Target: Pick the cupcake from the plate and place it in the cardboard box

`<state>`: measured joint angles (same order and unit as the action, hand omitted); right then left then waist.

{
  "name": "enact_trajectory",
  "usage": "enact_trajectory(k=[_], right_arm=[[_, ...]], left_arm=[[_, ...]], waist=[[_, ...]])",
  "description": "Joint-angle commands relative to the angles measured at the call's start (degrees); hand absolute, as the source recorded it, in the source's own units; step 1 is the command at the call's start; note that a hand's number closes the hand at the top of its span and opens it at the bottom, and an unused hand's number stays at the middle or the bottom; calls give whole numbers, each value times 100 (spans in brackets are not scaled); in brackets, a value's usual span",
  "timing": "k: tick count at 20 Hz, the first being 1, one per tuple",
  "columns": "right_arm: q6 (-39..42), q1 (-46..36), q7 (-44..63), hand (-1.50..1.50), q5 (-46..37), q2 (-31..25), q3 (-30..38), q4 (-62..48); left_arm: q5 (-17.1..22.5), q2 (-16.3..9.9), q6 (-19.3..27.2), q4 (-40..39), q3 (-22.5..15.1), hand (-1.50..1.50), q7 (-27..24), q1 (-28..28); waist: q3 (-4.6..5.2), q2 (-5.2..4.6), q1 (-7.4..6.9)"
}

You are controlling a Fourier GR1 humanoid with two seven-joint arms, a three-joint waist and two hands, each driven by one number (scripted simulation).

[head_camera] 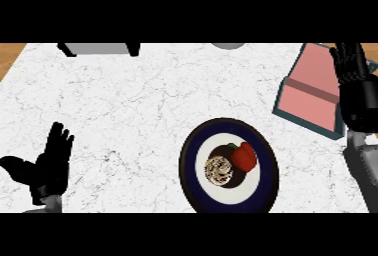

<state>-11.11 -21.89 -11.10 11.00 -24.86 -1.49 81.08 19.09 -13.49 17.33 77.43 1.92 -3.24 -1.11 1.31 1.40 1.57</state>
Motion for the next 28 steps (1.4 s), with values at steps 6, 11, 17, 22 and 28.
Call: enact_trajectory(k=[6, 11, 17, 22, 28], right_arm=[[-1189, 307, 1144, -150, -806, -310, 2, 1539], [-1622, 1892, 2096, -150, -2158, -690, -834, 2443], [-1398, 2762, 2861, -150, -3938, -1489, -1668, 3820], [-340, 2718, 4533, -150, -4931, -1813, -2251, 4553], [1479, 2011, 6365, -150, -5193, -1726, -3204, 4955]], left_arm=[[-1232, -1419, -1037, 778, -833, 0, -479, 800], [-1312, -1483, -1345, 924, -1115, 0, -340, 859], [-1278, -1547, -1619, 1175, -1218, 0, -124, 1147], [-1445, -1321, -1641, 893, -1396, 0, -289, 1283], [-1408, -1327, -1817, 1110, -1475, 0, -259, 1316]], waist=[[-99, 179, 651], [-101, 37, 533], [-104, -48, 207], [-97, -118, 27], [-88, -149, -307]])
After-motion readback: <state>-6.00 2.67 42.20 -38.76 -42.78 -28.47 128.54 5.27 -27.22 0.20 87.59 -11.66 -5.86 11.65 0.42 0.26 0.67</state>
